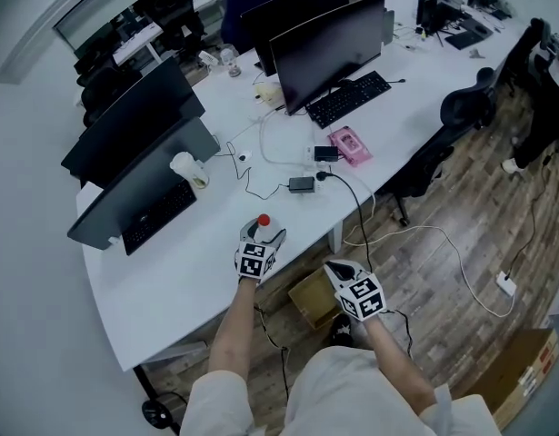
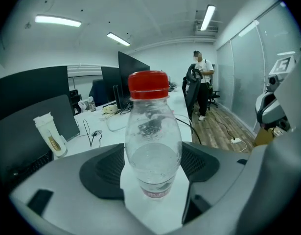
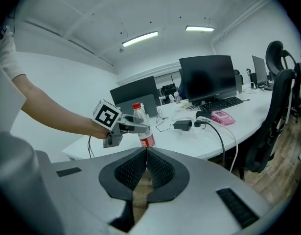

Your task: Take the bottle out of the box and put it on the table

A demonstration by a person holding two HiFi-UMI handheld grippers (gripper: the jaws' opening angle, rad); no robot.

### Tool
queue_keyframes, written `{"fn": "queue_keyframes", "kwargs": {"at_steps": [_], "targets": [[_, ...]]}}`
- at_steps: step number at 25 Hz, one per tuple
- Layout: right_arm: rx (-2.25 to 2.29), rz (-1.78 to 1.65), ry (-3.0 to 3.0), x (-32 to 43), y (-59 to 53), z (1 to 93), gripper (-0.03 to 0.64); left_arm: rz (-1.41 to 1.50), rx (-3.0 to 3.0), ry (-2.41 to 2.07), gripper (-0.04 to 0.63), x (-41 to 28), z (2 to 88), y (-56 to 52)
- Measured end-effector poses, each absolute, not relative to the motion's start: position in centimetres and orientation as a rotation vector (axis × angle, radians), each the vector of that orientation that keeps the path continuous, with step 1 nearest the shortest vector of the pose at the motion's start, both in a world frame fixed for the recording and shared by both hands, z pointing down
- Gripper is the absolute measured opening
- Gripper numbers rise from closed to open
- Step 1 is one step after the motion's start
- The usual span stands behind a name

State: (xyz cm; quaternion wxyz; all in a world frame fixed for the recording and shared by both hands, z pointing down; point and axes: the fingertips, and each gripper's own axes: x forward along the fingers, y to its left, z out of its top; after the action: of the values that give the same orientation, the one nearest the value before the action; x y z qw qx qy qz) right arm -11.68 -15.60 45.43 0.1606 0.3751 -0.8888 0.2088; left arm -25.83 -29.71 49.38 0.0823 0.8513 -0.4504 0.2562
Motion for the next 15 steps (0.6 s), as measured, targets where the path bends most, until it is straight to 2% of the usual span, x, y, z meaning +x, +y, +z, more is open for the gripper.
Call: {"fn": "queue_keyframes", "kwargs": {"at_steps": [8,15], "targets": [[1.061,0.62,-2.574,-11.8,-15.0,44.4,0.04,0.663,2.404,-1.447,0.344,-27.7,48.8,-27.1],[1.084,0.647,-2.603,-10.3,-13.4,43.2,0.04,0.284,2.141,-1.748,0.344,-30.3,44.6,-19.8]]}}
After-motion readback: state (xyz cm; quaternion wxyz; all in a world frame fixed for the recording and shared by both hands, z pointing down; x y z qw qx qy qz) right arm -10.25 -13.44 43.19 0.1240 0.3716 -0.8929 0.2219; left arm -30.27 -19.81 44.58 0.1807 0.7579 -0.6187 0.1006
